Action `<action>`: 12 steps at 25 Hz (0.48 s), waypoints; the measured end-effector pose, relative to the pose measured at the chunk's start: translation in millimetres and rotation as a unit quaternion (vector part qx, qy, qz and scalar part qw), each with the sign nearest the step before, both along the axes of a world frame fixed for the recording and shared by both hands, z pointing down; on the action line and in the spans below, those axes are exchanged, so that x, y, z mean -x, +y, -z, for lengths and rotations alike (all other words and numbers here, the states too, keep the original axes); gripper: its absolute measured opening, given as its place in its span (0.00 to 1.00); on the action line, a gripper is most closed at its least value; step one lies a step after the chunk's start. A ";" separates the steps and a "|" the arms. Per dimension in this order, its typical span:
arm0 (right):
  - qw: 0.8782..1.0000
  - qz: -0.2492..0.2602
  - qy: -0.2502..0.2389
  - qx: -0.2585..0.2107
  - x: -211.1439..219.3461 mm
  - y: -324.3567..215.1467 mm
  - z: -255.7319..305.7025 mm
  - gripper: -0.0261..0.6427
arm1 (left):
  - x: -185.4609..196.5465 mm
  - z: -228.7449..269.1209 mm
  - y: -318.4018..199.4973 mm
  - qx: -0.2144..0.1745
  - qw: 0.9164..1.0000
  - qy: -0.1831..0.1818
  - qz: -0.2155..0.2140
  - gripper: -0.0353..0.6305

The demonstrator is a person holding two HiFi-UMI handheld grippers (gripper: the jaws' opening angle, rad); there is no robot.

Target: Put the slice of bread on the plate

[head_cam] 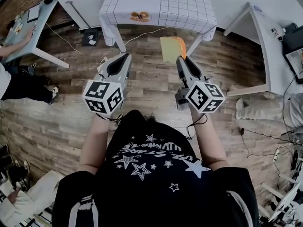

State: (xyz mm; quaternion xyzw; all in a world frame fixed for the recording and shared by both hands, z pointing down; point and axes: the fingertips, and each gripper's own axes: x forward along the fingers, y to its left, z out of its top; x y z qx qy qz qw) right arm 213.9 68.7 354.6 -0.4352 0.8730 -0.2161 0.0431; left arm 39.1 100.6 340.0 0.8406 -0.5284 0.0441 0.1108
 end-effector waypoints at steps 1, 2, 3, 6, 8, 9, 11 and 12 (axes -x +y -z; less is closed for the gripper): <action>1.000 -0.002 0.000 0.000 -1.2 -1.0 -0.2 0.17 | -2.1 1.8 -1.0 -0.004 1.000 -0.009 -0.003 0.07; 1.000 -0.004 0.001 0.000 -1.9 -2.0 -0.2 0.17 | -3.9 2.6 -1.8 -0.008 1.000 -0.016 -0.007 0.07; 1.000 -0.005 0.004 -0.001 -2.1 -3.2 -0.1 0.17 | -5.5 2.5 -2.5 -0.009 1.000 -0.019 -0.011 0.07; 1.000 -0.007 0.012 -0.003 -2.9 -8.1 1.4 0.17 | -8.7 -0.4 -6.4 -0.009 1.000 -0.016 -0.021 0.07; 1.000 -0.010 0.015 -0.005 -4.4 -13.6 3.2 0.17 | -9.3 -2.9 -12.8 -0.009 1.000 -0.015 -0.026 0.07; 1.000 -0.012 0.016 -0.006 -5.5 -17.0 3.7 0.17 | -9.1 -4.2 -17.2 -0.009 0.999 -0.014 -0.028 0.07; 1.000 -0.021 0.021 -0.005 -8.0 -24.8 2.6 0.17 | -8.1 -6.6 -27.1 -0.009 0.999 -0.010 -0.032 0.07; 0.999 -0.025 0.025 -0.004 -8.9 -29.0 1.4 0.17 | -7.4 -7.9 -32.6 -0.009 0.999 -0.007 -0.034 0.07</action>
